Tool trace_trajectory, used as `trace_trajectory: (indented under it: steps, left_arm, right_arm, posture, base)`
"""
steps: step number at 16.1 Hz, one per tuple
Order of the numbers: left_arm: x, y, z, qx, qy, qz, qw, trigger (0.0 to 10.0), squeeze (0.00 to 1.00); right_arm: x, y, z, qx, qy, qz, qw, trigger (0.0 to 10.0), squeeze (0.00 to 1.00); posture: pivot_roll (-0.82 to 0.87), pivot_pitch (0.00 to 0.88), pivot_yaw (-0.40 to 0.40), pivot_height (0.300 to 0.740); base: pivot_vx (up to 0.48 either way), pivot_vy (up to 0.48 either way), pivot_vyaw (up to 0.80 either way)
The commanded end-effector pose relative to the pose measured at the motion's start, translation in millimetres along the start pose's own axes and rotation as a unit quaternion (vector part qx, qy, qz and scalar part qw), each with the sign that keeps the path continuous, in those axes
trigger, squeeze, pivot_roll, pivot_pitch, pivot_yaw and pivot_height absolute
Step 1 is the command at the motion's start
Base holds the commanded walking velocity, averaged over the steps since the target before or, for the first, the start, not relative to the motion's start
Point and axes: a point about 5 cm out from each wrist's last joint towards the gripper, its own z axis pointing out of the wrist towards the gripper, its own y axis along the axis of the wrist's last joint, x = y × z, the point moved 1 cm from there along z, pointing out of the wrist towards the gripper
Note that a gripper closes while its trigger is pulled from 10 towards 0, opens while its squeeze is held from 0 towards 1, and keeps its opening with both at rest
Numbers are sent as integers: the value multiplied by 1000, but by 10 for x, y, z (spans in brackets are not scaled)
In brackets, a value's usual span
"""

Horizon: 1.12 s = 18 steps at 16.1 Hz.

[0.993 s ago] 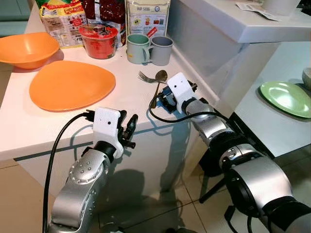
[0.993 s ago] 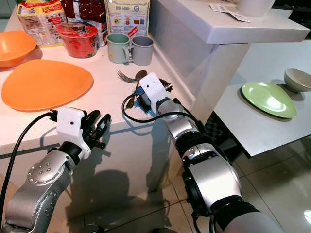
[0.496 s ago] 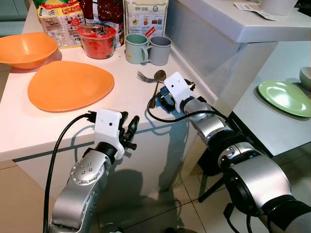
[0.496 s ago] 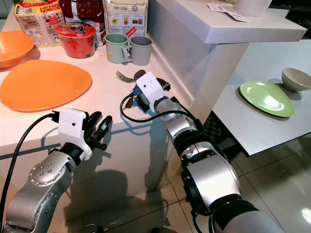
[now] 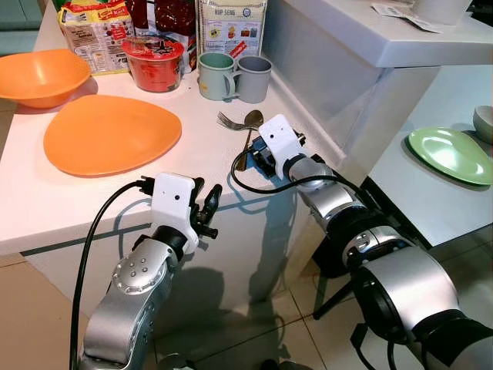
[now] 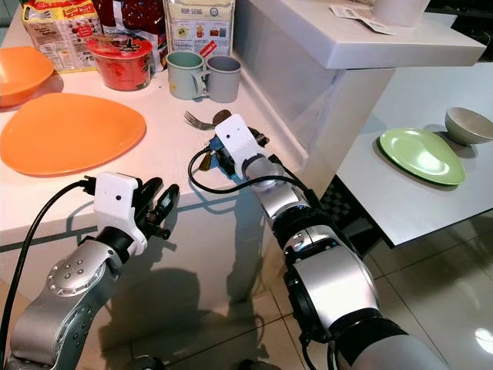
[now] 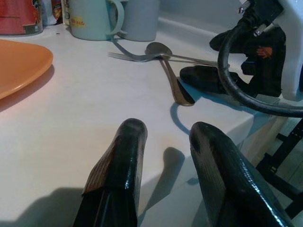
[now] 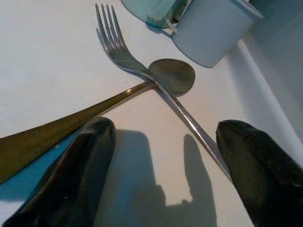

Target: Setting the table

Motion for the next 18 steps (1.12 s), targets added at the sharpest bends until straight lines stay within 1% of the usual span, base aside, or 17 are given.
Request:
trace_trajectory:
  steps: [1,2,4,5,6,9,13,14,15,16,18]
  left_arm:
    - [-41,47,0,-7,-5,5,1000,10000,0]
    - [-45,54,-2,-8,-5,5,1000,10000,0]
    - [-45,60,-7,-9,-5,5,1000,10000,0]
    - [-44,60,-8,-9,-5,5,1000,10000,0]
    - [-46,60,-13,-9,-4,5,1000,10000,0]
    - [-41,55,-20,-8,-3,6,1000,10000,0]
    - [-51,49,-27,-7,-4,5,1000,10000,0]
    - [-50,45,-29,-6,-4,5,1000,10000,0]
    - [-46,42,-35,-6,-3,5,1000,10000,0]
    - [-45,42,-36,-6,-3,6,1000,10000,0]
    - [-47,40,-37,-5,-3,5,1000,10000,0]
  right_arm:
    - [110,-595,-127,124,23,18,992,0,0]
    - [126,-605,-130,127,26,31,991,0,0]
    - [177,-639,-139,137,34,91,986,0,0]
    - [188,-642,-140,138,36,100,985,0,0]
    - [219,-641,-140,138,42,125,982,0,0]
    - [314,-569,-118,119,61,200,971,0,0]
    - [439,-472,-97,93,93,242,961,0,0]
    - [490,-441,-93,85,108,250,958,0,0]
    - [585,-380,-90,68,135,261,953,0,0]
    - [608,-367,-90,65,142,264,952,0,0]
    - [744,-334,-103,53,171,262,948,0,0]
  posture:
    - [62,96,-108,740]
    - [64,97,-110,740]
    - [65,98,-111,740]
    - [65,98,-111,740]
    - [67,101,-112,740]
    - [68,103,-115,740]
    - [68,105,-115,740]
    - [69,105,-117,740]
    - [68,104,-118,740]
    - [68,104,-118,740]
    - [65,105,-117,740]
  base:
    - [0,0,0]
    - [0,0,0]
    - [0,0,0]
    - [0,0,0]
    - [0,0,0]
    - [0,0,0]
    - [0,0,0]
    - [0,0,0]
    - [0,0,0]
    - [0,0,0]
    - [0,0,0]
